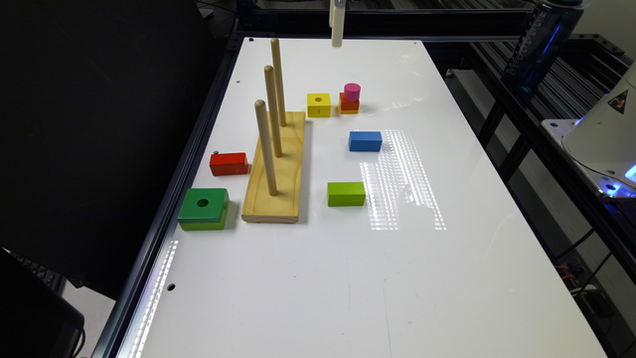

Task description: Pick up yellow block.

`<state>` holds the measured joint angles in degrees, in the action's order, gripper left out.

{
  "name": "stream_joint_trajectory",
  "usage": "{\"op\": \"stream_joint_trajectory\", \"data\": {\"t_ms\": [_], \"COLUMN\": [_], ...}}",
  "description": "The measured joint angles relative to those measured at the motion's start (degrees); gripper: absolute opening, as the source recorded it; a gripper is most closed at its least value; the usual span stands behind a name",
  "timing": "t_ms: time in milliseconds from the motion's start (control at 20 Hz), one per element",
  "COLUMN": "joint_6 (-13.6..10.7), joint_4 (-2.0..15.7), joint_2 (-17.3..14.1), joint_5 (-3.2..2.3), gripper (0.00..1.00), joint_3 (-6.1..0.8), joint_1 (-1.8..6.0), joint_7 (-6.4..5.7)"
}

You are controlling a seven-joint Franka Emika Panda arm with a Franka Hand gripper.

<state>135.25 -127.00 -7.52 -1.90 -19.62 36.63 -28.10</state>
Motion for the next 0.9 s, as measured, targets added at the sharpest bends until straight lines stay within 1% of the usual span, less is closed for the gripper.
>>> {"op": "stream_joint_trajectory", "data": {"t_ms": [350, 500, 600, 700, 750, 800, 900], "joint_6": [-0.1, 0.2, 1.3, 3.2, 3.9, 4.2, 4.3], "joint_4": [0.00, -0.30, -0.69, -1.05, -1.04, -1.03, -1.00], "joint_2": [0.3, 0.0, -1.1, -2.8, -3.4, -3.8, -3.9], "joint_5": [0.00, -0.01, -0.26, -0.95, -1.14, -1.27, -1.31], "gripper": [1.00, 1.00, 1.00, 1.00, 1.00, 1.00, 1.00], "joint_3": [-0.01, -0.01, 0.02, 0.09, 0.12, 0.14, 0.14], "joint_1": [-0.02, -0.02, -0.01, 0.04, 0.06, 0.09, 0.11], "joint_7": [0.00, 0.00, -0.02, -0.24, -0.27, -0.27, -0.27]}}
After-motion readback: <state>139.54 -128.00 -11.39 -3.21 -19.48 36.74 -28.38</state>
